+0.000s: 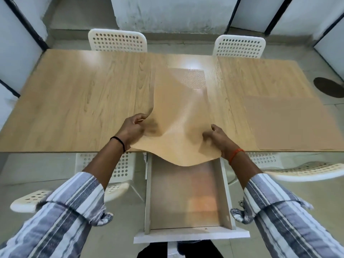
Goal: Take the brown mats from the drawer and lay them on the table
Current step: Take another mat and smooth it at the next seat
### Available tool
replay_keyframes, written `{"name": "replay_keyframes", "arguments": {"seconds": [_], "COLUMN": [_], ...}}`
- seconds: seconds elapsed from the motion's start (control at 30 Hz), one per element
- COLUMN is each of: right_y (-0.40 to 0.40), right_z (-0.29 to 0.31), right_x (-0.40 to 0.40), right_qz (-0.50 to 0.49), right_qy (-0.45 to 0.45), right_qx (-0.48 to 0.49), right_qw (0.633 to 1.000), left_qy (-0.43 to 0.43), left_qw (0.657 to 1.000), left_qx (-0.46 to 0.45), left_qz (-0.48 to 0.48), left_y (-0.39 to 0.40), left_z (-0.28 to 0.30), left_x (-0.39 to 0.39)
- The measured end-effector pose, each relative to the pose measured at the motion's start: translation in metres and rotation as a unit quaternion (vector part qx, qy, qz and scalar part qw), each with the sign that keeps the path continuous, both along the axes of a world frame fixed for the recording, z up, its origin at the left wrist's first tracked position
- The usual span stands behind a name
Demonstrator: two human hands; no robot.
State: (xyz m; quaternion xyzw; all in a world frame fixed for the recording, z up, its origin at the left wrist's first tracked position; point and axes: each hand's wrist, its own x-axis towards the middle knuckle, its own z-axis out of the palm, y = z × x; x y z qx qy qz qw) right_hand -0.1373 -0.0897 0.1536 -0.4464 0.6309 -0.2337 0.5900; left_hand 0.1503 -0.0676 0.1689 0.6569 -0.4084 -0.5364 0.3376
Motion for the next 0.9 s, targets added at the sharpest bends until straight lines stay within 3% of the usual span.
{"name": "replay_keyframes", "arguments": {"seconds": [0.2,0.33,0.47,0.67,0.9], "right_y": [0.012,0.003,-0.002,-0.003,-0.003], "right_z": [0.000,0.006,0.021,0.026,0.001], "right_x": [0.019,0.039,0.071,0.129,0.252], "right_qz": [0.045,0.098,0.202,0.218,0.215], "right_qy": [-0.064,-0.049,-0.068,-0.062,0.084], "right_qx": [0.054,-0.048,-0.121,-0.161,-0.191], "right_qw": [0.996,0.993,0.970,0.961,0.954], "left_qy": [0.022,0.020,0.105,0.148,0.179], "left_qw": [0.995,0.988,0.968,0.949,0.940], "left_qx": [0.023,0.062,0.070,0.098,0.120], "left_qz": [0.096,0.140,0.216,0.259,0.264], "left_y": [0.043,0.069,0.101,0.130,0.126], "left_z": [0.003,0.009,0.000,-0.018,-0.045], "left_x": [0.045,0.054,0.075,0.124,0.217]}}
